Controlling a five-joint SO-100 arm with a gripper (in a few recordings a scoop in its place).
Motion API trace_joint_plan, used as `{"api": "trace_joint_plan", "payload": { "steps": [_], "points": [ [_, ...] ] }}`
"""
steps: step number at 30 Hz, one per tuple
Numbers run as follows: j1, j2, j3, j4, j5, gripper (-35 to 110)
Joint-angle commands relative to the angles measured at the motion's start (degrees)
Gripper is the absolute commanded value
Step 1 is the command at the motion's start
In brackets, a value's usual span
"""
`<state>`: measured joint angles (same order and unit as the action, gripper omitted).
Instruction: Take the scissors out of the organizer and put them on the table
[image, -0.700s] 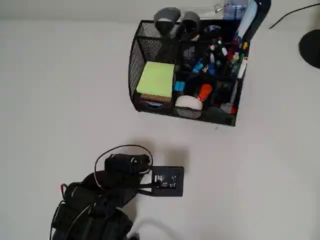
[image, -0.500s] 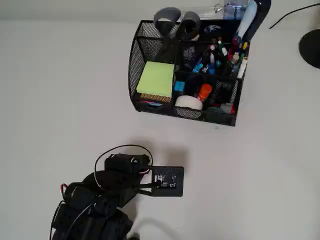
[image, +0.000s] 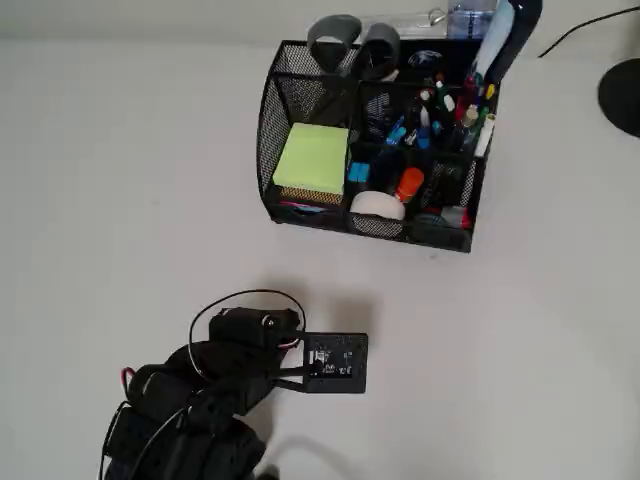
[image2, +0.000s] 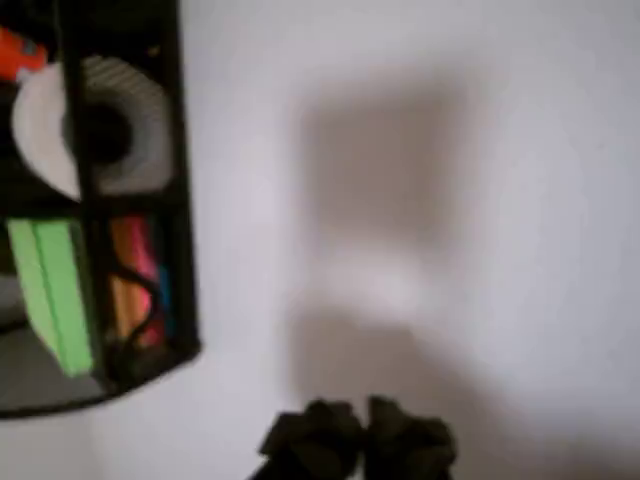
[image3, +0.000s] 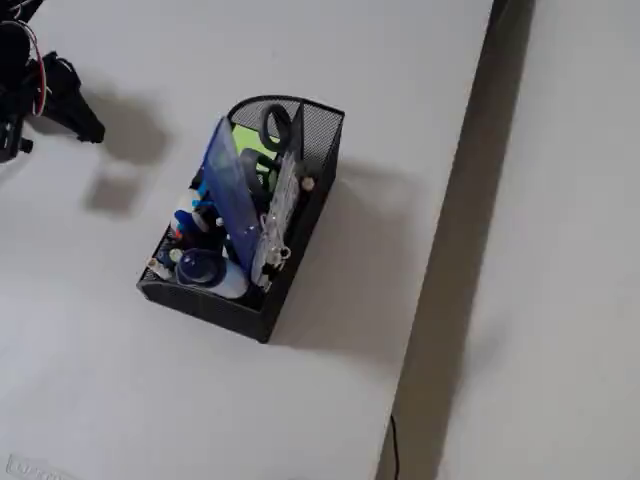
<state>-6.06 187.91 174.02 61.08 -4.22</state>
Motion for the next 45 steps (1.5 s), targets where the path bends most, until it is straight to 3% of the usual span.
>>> {"api": "trace_joint_plan", "payload": {
  "steps": [1,11,16,20,26,36,45],
  "points": [
    [0.2,0.6,-0.2,-1.3,-0.2,0],
    [1.4,0.6,-2.4,-6.9,-0.3,2],
    [0.3,-0.9,-11.6,-11.5,-1.1,14],
    [1.7,-17.1,-27.3,-17.8,-1.1,27],
    [4.1,-44.3,-56.1,-25.7,1.7,34],
    [3.5,-83.4,-98.0,-20.6,9.5,35],
    [1.0,-106.1,-117.4,-16.2,12.7,35]
  ]
}}
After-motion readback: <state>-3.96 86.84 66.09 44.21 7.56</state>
